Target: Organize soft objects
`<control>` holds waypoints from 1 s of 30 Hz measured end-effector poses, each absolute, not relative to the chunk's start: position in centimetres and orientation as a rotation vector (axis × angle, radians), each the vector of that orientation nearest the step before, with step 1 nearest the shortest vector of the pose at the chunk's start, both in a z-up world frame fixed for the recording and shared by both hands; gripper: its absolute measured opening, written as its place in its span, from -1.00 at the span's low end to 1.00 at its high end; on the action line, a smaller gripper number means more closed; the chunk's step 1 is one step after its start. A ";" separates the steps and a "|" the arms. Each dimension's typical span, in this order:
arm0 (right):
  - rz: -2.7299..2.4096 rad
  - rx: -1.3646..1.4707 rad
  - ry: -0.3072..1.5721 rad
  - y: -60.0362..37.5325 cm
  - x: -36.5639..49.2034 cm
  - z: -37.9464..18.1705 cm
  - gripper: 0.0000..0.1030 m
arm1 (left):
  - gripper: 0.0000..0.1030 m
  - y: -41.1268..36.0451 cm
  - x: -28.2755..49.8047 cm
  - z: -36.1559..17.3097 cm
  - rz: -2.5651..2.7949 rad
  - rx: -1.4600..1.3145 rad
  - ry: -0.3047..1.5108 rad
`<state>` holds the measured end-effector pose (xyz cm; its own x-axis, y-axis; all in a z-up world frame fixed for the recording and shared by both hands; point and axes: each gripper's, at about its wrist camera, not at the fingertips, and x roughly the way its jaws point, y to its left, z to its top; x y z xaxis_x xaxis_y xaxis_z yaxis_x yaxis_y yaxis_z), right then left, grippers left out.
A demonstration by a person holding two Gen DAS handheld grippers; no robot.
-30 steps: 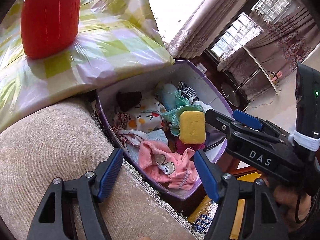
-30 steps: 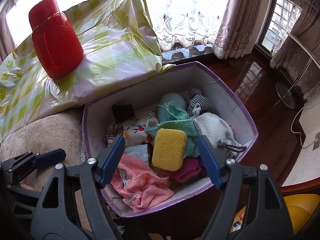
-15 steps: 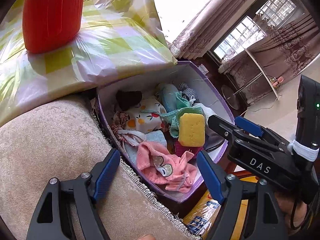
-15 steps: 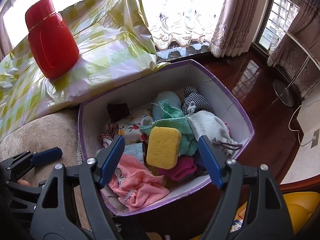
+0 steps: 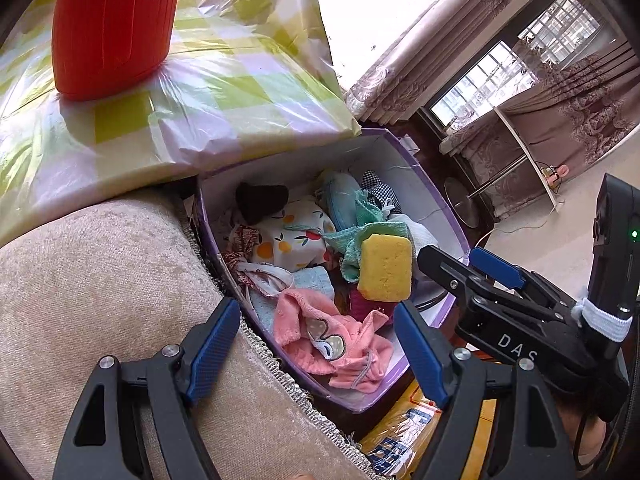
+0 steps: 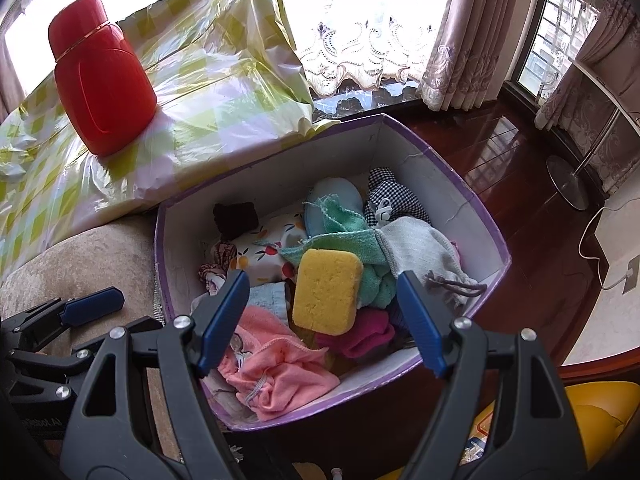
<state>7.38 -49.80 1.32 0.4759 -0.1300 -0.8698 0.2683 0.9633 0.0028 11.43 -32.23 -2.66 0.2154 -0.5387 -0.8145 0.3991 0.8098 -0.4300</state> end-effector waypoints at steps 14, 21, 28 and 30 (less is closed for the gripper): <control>-0.246 0.149 1.049 -49.8 7.3 1.2 0.52 | 0.55 -32.2 11.4 -2.6 -0.653 -0.140 1.187; -0.246 0.150 1.049 -49.8 7.3 1.2 0.52 | 0.55 -32.2 11.4 -2.6 -0.654 -0.139 1.187; -0.251 0.158 1.053 -49.7 7.1 1.0 0.53 | 0.55 -32.2 11.5 -2.6 -0.654 -0.139 1.187; -0.251 0.158 1.054 -49.7 7.1 1.0 0.53 | 0.55 -32.2 11.5 -2.6 -0.654 -0.139 1.187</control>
<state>7.09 -49.71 1.00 0.4695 -0.1290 -0.8735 0.2792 0.9602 0.0083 11.46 -32.17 -2.59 0.2151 -0.5400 -0.8137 0.3991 0.8091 -0.4314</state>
